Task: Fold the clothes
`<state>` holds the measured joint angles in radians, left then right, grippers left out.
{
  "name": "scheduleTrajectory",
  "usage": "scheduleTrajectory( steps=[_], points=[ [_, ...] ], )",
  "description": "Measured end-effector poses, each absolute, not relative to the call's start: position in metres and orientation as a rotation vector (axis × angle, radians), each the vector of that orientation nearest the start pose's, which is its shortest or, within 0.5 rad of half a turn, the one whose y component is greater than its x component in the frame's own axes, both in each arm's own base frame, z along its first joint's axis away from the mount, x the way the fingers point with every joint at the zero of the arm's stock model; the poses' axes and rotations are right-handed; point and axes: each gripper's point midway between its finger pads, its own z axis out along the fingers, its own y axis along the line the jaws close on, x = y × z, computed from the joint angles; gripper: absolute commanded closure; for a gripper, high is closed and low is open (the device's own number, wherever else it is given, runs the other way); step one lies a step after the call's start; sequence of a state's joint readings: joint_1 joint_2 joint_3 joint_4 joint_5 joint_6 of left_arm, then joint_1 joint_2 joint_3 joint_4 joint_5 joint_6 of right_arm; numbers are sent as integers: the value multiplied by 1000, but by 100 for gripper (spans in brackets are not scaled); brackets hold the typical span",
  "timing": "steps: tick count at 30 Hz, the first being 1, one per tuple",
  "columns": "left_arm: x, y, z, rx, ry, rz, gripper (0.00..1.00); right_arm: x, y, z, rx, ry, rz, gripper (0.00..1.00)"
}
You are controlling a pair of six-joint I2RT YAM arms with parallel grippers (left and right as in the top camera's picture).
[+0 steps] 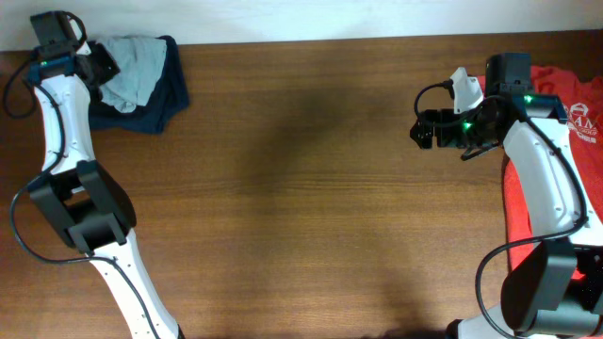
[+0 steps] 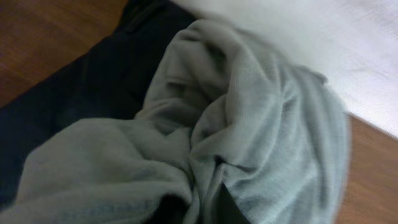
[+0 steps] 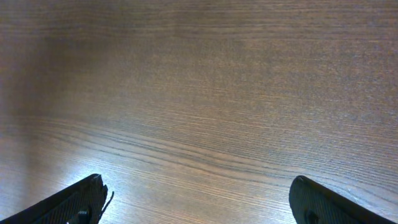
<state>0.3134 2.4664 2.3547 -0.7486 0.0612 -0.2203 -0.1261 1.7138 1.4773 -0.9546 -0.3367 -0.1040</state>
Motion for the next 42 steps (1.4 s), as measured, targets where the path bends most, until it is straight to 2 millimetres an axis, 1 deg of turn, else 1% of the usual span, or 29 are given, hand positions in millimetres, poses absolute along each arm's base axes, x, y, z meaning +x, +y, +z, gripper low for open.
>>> scheduleTrajectory(
  steps=[1, 2, 4, 8, 11, 14, 16, 18, 20, 21, 22, 23, 24, 27, 30, 32, 34, 38, 42],
  points=[
    [607, 188, 122, -620, 2356, -22, 27, 401, 6, 156, -59, 2702, 396, 1],
    [607, 191, 121, -627, 2356, -12, 22, 401, 6, 156, -58, 2702, 397, 1],
    [605, 196, 121, -639, 2353, -2, 17, 401, 6, 156, -59, 2702, 396, 2],
    [598, 210, 120, -671, 2357, 20, 15, 401, 6, 156, -58, 2702, 396, 2],
    [591, 219, 124, -692, 2356, 31, 15, 401, 6, 156, -58, 2702, 396, 1],
    [585, 220, 140, -696, 2346, 28, 15, 401, 6, 156, -58, 2702, 396, 1],
    [580, 214, 160, -683, 2335, 1, 15, 401, 6, 156, -59, 2702, 396, 1],
    [576, 205, 185, -664, 2311, -49, 16, 401, 6, 156, -58, 2702, 397, 1],
    [573, 193, 207, -631, 2293, -118, 26, 401, 6, 156, -59, 2702, 396, 1],
    [573, 187, 215, -612, 2283, -154, 36, 401, 6, 156, -59, 2702, 396, 1],
    [573, 181, 222, -593, 2272, -192, 61, 401, 6, 156, -58, 2702, 396, 1],
    [574, 175, 228, -577, 2262, -238, 74, 401, 6, 156, -58, 2702, 396, 1],
    [575, 171, 230, -564, 2260, -264, 80, 401, 6, 156, -58, 2702, 396, 1],
    [577, 160, 229, -532, 2265, -340, 84, 401, 6, 156, -58, 2702, 397, 1],
    [581, 152, 222, -504, 2269, -410, 85, 401, 6, 156, -58, 2701, 396, 1],
    [587, 149, 209, -495, 2280, -451, 85, 401, 6, 156, -58, 2702, 396, 1],
    [592, 148, 189, -501, 2301, -475, 85, 401, 6, 156, -58, 2702, 397, 1],
    [600, 151, 133, -535, 2362, -517, 84, 401, 6, 156, -58, 2702, 396, 1],
    [596, 159, 77, -602, 2433, -556, 84, 401, 6, 156, -58, 2702, 397, 1]
  ],
)
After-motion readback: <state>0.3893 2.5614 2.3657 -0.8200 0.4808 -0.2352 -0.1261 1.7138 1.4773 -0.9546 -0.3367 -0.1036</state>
